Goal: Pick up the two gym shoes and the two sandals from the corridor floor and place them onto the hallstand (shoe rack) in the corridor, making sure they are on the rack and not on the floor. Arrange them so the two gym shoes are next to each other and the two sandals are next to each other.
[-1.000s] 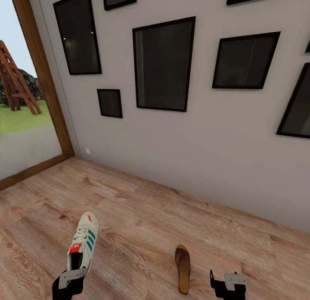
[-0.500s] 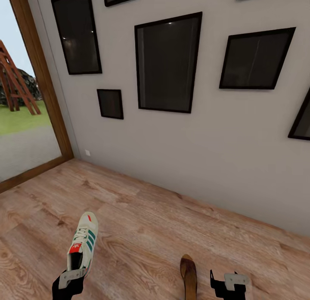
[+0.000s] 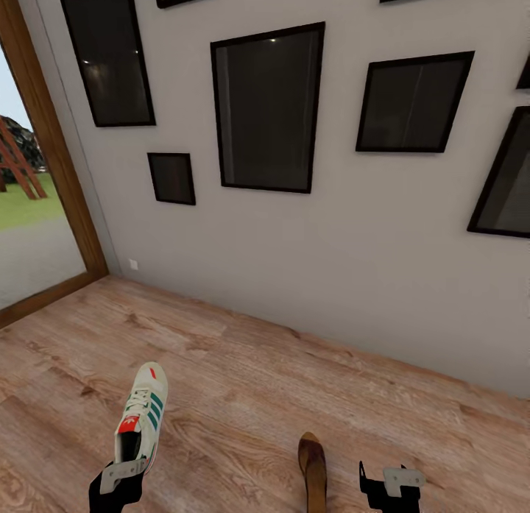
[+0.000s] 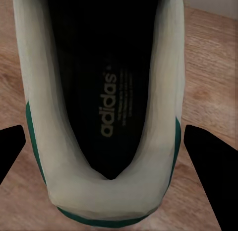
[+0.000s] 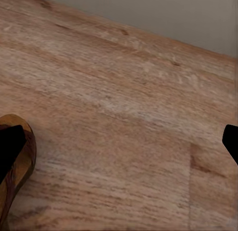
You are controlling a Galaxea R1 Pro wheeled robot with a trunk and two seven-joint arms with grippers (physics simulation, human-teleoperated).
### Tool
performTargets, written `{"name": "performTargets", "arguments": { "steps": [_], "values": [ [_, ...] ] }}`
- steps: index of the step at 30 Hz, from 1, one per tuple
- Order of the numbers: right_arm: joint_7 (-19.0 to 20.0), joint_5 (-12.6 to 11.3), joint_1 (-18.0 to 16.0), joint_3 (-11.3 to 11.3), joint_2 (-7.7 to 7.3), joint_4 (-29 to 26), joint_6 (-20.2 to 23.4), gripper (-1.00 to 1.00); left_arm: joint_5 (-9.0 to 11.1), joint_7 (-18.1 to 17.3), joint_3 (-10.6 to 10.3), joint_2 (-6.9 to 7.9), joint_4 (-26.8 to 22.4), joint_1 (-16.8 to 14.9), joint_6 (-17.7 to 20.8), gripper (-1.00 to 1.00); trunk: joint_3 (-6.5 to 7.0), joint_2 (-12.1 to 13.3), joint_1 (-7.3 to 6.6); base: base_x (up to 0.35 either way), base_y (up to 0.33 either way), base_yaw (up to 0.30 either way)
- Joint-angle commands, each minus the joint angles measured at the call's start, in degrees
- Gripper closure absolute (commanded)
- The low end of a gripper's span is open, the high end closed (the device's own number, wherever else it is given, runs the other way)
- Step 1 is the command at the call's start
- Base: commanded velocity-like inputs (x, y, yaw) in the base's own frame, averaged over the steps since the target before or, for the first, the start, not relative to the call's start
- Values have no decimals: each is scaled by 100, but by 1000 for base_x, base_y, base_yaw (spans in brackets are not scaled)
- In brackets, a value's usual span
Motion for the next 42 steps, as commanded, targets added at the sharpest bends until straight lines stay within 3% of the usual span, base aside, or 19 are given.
{"name": "performTargets", "arguments": {
  "steps": [1, 13, 34, 39, 42],
  "values": [
    [-48, 29, -3, 22, 0, 4, -4, -100, 9, -56, 40, -2, 4, -4, -11, 100, -5, -2, -1, 0, 0, -23],
    [-48, 29, -3, 22, 0, 4, -4, -100, 13, -50, 49, 0, 3, -4, -12, 100, -5, -2, -1, 57, 141, -5],
    [-24, 36, -3, 48, 23, 6, 18, -100, -38, -48, -1, -30, -11, -84, 98, 100, -5, -2, -1, 3, 8, 0],
    [-16, 38, -3, 55, 117, 3, 49, -100, -27, -63, -13, -70, -118, -281, 514, 100, -5, -2, -1, 0, 0, 0],
    [-12, 38, -3, 60, 153, -16, 117, -100, -24, -87, -18, -96, -173, -554, 967, 100, -5, -2, -1, 0, 0, 0]
  ]
}}
